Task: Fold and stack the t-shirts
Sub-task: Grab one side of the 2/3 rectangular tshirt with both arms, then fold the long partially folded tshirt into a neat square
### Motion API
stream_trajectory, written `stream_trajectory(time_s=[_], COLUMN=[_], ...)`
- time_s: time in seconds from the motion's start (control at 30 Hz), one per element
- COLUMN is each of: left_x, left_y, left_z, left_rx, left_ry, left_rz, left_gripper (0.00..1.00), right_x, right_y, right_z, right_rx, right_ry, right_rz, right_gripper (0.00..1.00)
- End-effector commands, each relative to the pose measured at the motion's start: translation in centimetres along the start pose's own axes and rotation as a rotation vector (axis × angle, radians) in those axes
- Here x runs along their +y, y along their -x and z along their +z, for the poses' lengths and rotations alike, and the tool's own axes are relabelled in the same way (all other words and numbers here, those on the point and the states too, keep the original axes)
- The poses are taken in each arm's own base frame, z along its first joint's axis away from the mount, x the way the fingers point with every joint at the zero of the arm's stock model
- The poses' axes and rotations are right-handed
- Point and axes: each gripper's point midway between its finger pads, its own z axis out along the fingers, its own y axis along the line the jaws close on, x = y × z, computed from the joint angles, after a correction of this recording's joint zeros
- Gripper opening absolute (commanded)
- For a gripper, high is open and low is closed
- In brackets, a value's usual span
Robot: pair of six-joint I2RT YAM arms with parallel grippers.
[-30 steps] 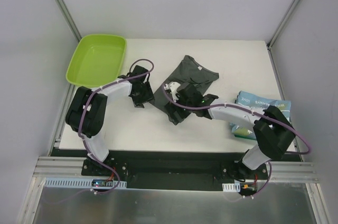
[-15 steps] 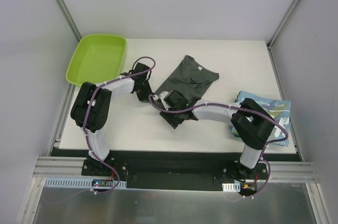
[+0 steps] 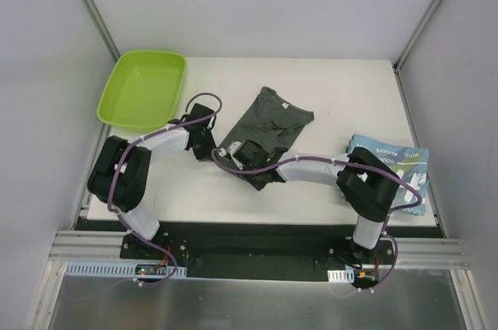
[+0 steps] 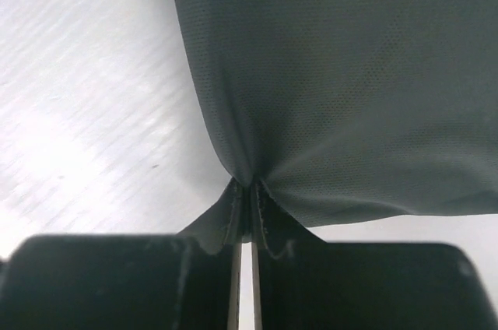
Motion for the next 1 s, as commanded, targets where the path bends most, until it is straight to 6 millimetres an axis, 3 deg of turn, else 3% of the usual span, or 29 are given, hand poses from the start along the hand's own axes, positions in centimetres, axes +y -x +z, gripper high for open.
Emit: stream_trajectory(time_s=[0.0,0.13,0.23,0.33,0.47,0.67,0.97], left_x=[3.3,5.2,6.1,6.0,3.9,2.0,-3.2], left_y=[-0.8,-1.9,-2.7,-2.4,-1.8,-0.6,3.1], left_z=[-2.8,-5.8,-8.2,-11.4,-15.5,-17.4,-18.1], left_rx=[-0.087,-0.178,-0.242,-0.345,-0.433,-0.446,-0.439], left_ry=[0.065,0.049,0.004,-0.067,-0.223,-0.274,-0.308], left_rz=[-0.022,-0.056,-0.076,-0.089,-0.076,-0.052,0.002], left_gripper=[0.0,0.0,0.0,0.0,0.0,0.0,0.0], right_x=[4.6,9.3,11.5,12.6,13.4,11.5,4.2], right_y=[-0.5,1.2,2.3,3.1,3.6,3.4,2.7], right_z=[-2.8,-6.9,-10.0,-12.4,-14.7,-16.4,-16.6], right_rx=[0.017,-0.087,-0.154,-0.202,-0.252,-0.313,-0.387], right_ry=[0.225,0.486,0.638,0.736,0.813,0.784,0.664], right_rz=[0.008,0.021,0.041,0.053,0.059,0.113,0.355], right_gripper=[0.01,0.0,0.0,0.0,0.0,0.0,0.0])
